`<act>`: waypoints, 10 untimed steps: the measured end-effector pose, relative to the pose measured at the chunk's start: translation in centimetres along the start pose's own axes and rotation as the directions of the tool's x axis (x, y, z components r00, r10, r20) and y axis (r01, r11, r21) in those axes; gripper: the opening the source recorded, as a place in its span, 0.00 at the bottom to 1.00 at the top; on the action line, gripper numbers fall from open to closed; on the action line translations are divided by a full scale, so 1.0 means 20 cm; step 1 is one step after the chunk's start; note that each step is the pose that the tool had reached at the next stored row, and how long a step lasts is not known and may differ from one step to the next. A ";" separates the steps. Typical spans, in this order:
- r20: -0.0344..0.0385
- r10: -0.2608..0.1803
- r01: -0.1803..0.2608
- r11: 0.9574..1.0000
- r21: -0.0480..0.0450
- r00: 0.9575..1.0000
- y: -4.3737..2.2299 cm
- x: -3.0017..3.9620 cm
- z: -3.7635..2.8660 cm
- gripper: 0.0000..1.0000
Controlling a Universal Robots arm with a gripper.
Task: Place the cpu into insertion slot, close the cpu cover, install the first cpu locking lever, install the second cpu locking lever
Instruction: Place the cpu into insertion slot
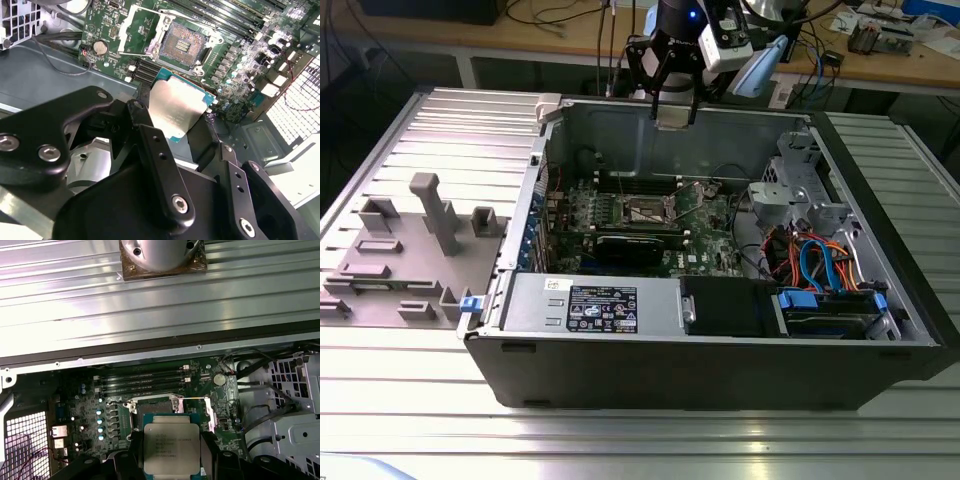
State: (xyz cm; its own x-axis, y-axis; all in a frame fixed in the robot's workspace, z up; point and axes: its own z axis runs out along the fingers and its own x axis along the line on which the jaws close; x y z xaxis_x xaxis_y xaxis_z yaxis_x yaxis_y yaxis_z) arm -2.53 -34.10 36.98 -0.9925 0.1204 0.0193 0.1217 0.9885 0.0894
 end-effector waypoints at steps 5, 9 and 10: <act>0.000 0.000 0.000 1.000 0.000 1.000 0.000 0.000 0.000 0.54; 0.001 0.008 -0.008 1.000 0.000 1.000 0.000 0.000 0.000 0.54; 0.001 0.014 -0.014 1.000 0.000 1.000 0.000 0.000 0.000 0.54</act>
State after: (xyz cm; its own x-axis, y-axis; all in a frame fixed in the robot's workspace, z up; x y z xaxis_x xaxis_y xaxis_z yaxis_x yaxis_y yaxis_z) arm -2.53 -34.10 36.98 -0.9908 0.1340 0.0192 0.1352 0.9868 0.0888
